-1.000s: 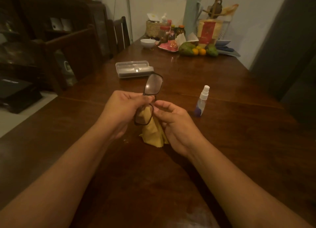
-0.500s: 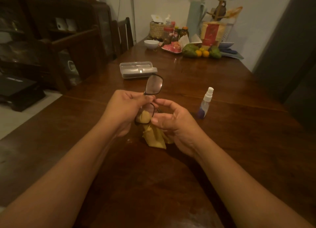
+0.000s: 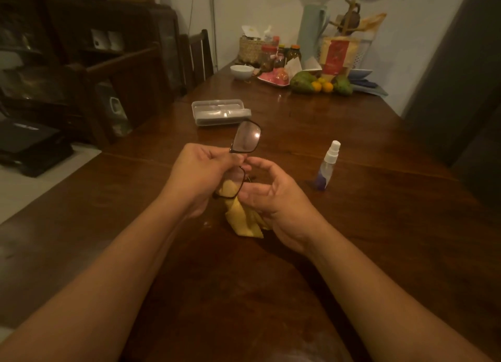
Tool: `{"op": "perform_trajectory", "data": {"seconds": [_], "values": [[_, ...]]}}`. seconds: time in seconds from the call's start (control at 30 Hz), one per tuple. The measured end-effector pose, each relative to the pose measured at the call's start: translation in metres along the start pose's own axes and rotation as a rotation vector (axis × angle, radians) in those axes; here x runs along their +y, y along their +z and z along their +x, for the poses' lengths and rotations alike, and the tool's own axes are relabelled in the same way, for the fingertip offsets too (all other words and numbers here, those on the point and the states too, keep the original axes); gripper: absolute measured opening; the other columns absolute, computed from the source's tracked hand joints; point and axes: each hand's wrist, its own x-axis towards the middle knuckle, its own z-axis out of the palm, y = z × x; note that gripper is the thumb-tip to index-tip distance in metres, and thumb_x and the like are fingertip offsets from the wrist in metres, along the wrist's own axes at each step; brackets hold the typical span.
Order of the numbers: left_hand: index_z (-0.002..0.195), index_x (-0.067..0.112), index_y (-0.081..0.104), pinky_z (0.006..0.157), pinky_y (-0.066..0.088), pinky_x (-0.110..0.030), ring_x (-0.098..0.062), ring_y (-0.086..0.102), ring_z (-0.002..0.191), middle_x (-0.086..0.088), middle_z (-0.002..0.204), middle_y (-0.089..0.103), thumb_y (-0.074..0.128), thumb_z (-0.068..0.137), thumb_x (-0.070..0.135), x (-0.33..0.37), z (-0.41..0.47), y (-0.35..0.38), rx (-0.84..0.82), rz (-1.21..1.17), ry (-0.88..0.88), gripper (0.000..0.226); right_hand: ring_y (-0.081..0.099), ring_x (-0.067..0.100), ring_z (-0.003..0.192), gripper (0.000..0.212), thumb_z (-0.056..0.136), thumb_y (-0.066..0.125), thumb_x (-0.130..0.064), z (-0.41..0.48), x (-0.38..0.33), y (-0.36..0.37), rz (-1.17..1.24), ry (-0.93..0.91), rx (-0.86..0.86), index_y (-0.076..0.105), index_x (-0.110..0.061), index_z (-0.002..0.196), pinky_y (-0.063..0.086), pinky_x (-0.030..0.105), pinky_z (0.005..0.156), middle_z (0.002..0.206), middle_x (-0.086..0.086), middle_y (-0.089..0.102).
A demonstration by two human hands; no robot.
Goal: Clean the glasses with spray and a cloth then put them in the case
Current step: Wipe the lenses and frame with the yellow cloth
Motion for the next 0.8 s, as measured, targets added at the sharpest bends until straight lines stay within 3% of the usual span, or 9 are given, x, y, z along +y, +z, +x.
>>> {"op": "perform_trajectory", "data": {"seconds": [0.13, 0.27, 0.43, 0.53, 0.6, 0.67, 0.8], "values": [[0.092, 0.016, 0.079, 0.076, 0.062, -0.037, -0.023, 0.077, 0.085, -0.008, 0.086, 0.080, 0.065, 0.094, 0.013, 0.002, -0.001, -0.001, -0.019, 0.066, 0.024, 0.014, 0.073, 0.026, 0.102, 0.068, 0.088, 0.067, 0.010, 0.001, 0.000, -0.004, -0.088, 0.016, 0.005, 0.044, -0.025, 0.142, 0.057, 0.033, 0.081, 0.107, 0.013, 0.076], [0.082, 0.022, 0.081, 0.075, 0.063, -0.033, -0.023, 0.077, 0.086, -0.006, 0.085, 0.080, 0.065, 0.094, 0.012, 0.003, -0.001, -0.002, -0.031, 0.109, 0.054, 0.022, 0.074, 0.022, 0.096, 0.067, 0.087, 0.067, 0.011, 0.000, -0.003, -0.006, -0.081, 0.032, 0.043, 0.045, -0.021, 0.141, 0.058, 0.027, 0.071, 0.104, 0.012, 0.077], [0.088, 0.024, 0.081, 0.090, 0.058, -0.052, -0.031, 0.075, 0.093, -0.007, 0.089, 0.080, 0.067, 0.093, 0.010, 0.002, -0.004, 0.001, -0.059, 0.143, 0.086, 0.020, 0.070, 0.029, 0.111, 0.062, 0.091, 0.060, 0.011, 0.000, -0.006, -0.012, 0.151, 0.018, 0.080, 0.041, -0.019, 0.143, 0.055, 0.046, 0.097, 0.119, 0.014, 0.073], [0.092, 0.026, 0.081, 0.088, 0.059, -0.049, -0.030, 0.075, 0.092, -0.006, 0.089, 0.080, 0.066, 0.093, 0.008, 0.003, -0.006, 0.006, -0.078, 0.140, 0.091, 0.023, 0.067, 0.032, 0.116, 0.060, 0.092, 0.056, 0.013, -0.001, -0.004, -0.008, 0.178, 0.015, 0.049, 0.044, -0.018, 0.142, 0.047, 0.049, 0.108, 0.123, 0.018, 0.071], [0.096, 0.024, 0.081, 0.082, 0.060, -0.042, -0.027, 0.076, 0.090, -0.005, 0.088, 0.080, 0.066, 0.093, 0.008, 0.004, -0.005, 0.006, -0.083, 0.133, 0.091, 0.022, 0.067, 0.032, 0.110, 0.058, 0.092, 0.053, 0.017, -0.001, -0.002, -0.005, 0.148, 0.017, 0.002, 0.047, -0.017, 0.139, 0.049, 0.043, 0.100, 0.119, 0.019, 0.071], [0.096, 0.023, 0.080, 0.078, 0.060, -0.039, -0.024, 0.077, 0.086, -0.005, 0.087, 0.080, 0.066, 0.093, 0.009, 0.004, -0.005, 0.005, -0.081, 0.134, 0.094, 0.021, 0.067, 0.026, 0.098, 0.059, 0.091, 0.054, 0.018, -0.001, -0.002, -0.004, 0.088, 0.029, -0.023, 0.049, -0.018, 0.138, 0.051, 0.033, 0.081, 0.111, 0.017, 0.070], [0.085, 0.036, 0.081, 0.085, 0.061, -0.043, -0.018, 0.077, 0.089, 0.001, 0.087, 0.080, 0.067, 0.092, 0.011, 0.005, -0.005, -0.001, -0.084, 0.175, 0.131, 0.030, 0.068, 0.024, 0.087, 0.062, 0.087, 0.060, 0.017, 0.000, -0.004, -0.007, -0.025, 0.050, 0.030, 0.052, -0.019, 0.137, 0.052, 0.024, 0.058, 0.108, 0.017, 0.069]]}}
